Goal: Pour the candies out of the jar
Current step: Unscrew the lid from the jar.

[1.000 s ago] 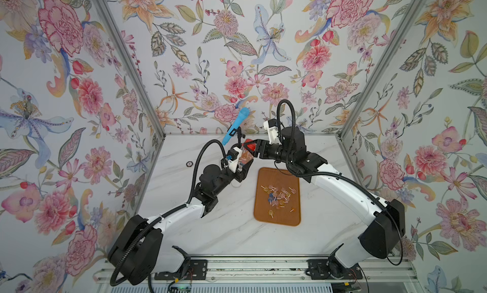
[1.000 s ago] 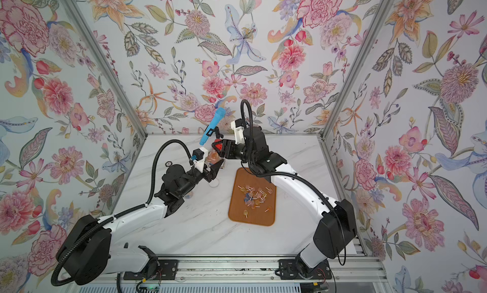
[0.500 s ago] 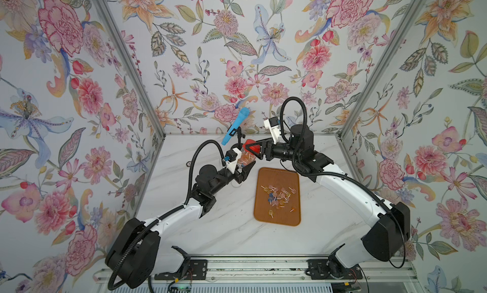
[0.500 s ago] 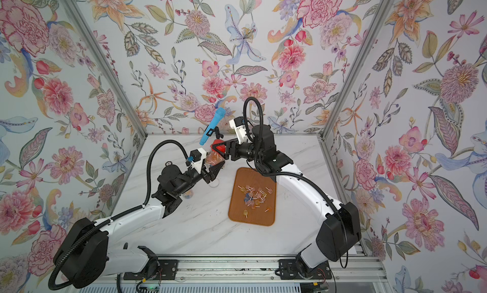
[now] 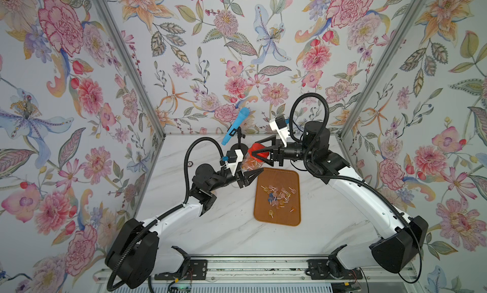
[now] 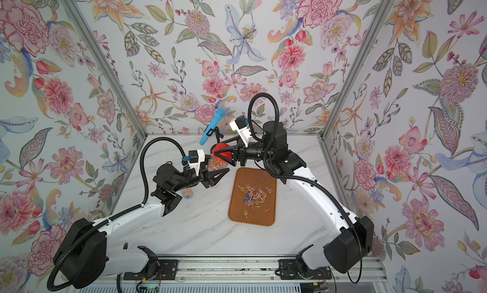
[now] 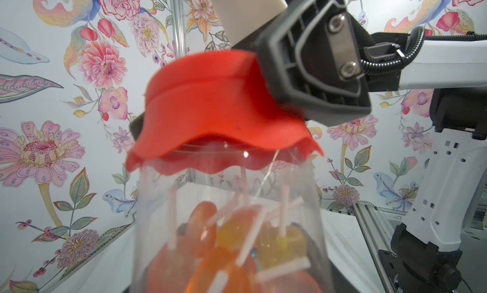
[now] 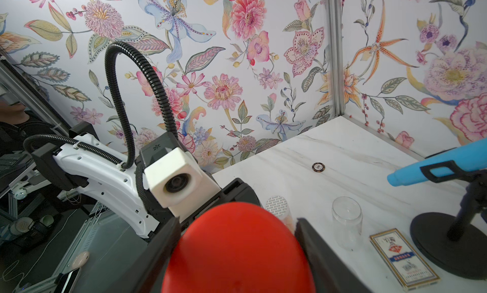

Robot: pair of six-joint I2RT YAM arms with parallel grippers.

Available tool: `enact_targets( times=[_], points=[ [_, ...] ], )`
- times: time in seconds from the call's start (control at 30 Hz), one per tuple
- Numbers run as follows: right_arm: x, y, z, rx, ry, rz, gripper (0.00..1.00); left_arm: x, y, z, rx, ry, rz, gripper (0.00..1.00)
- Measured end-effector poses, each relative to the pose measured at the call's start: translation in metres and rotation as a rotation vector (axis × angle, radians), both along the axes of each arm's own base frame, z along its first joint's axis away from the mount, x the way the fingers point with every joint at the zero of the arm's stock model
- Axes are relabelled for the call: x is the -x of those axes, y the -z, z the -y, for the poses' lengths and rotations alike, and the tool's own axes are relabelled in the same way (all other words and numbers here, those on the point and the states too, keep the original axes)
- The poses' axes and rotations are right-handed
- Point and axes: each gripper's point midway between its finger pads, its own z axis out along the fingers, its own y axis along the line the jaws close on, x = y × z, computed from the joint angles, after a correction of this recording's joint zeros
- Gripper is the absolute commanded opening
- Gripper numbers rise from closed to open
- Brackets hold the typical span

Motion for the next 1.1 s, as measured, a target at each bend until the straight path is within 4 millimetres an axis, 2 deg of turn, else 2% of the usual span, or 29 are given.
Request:
enact_targets(
  times=[0.1,0.13,0.3,0.4,0.57,0.77,1.0,1.1],
  points=[
    [-0.004,0.001,-0.001,0.004,0.038,-0.015,0.81,-0.004,0.002,0.0,-0.009,-0.023,-0.013,0.0],
    [-0.007,0.002,-0.003,0.007,0.06,-0.026,0.83,-0.007,0.005,0.0,-0.016,-0.043,-0.022,0.0],
    [-0.026,0.008,-0.003,0.02,0.218,-0.093,0.9,-0.025,0.016,-0.005,-0.056,-0.181,-0.043,0.0],
    [-0.039,0.011,0.002,0.018,0.307,-0.131,0.9,-0.04,0.023,-0.012,-0.082,-0.288,-0.058,0.0],
    [-0.056,0.017,0.0,0.03,0.403,-0.173,0.87,-0.057,0.034,-0.024,-0.127,-0.433,-0.068,0.0],
    [-0.062,0.034,-0.018,0.065,0.428,-0.219,0.82,-0.06,0.037,-0.03,-0.153,-0.501,-0.052,0.0],
    [-0.071,0.042,-0.025,0.061,0.443,-0.281,0.53,-0.06,0.044,-0.037,-0.18,-0.538,-0.045,0.0],
    [-0.07,0.041,-0.027,0.059,0.431,-0.285,0.5,-0.06,0.044,-0.039,-0.182,-0.549,-0.041,0.0]
  ],
)
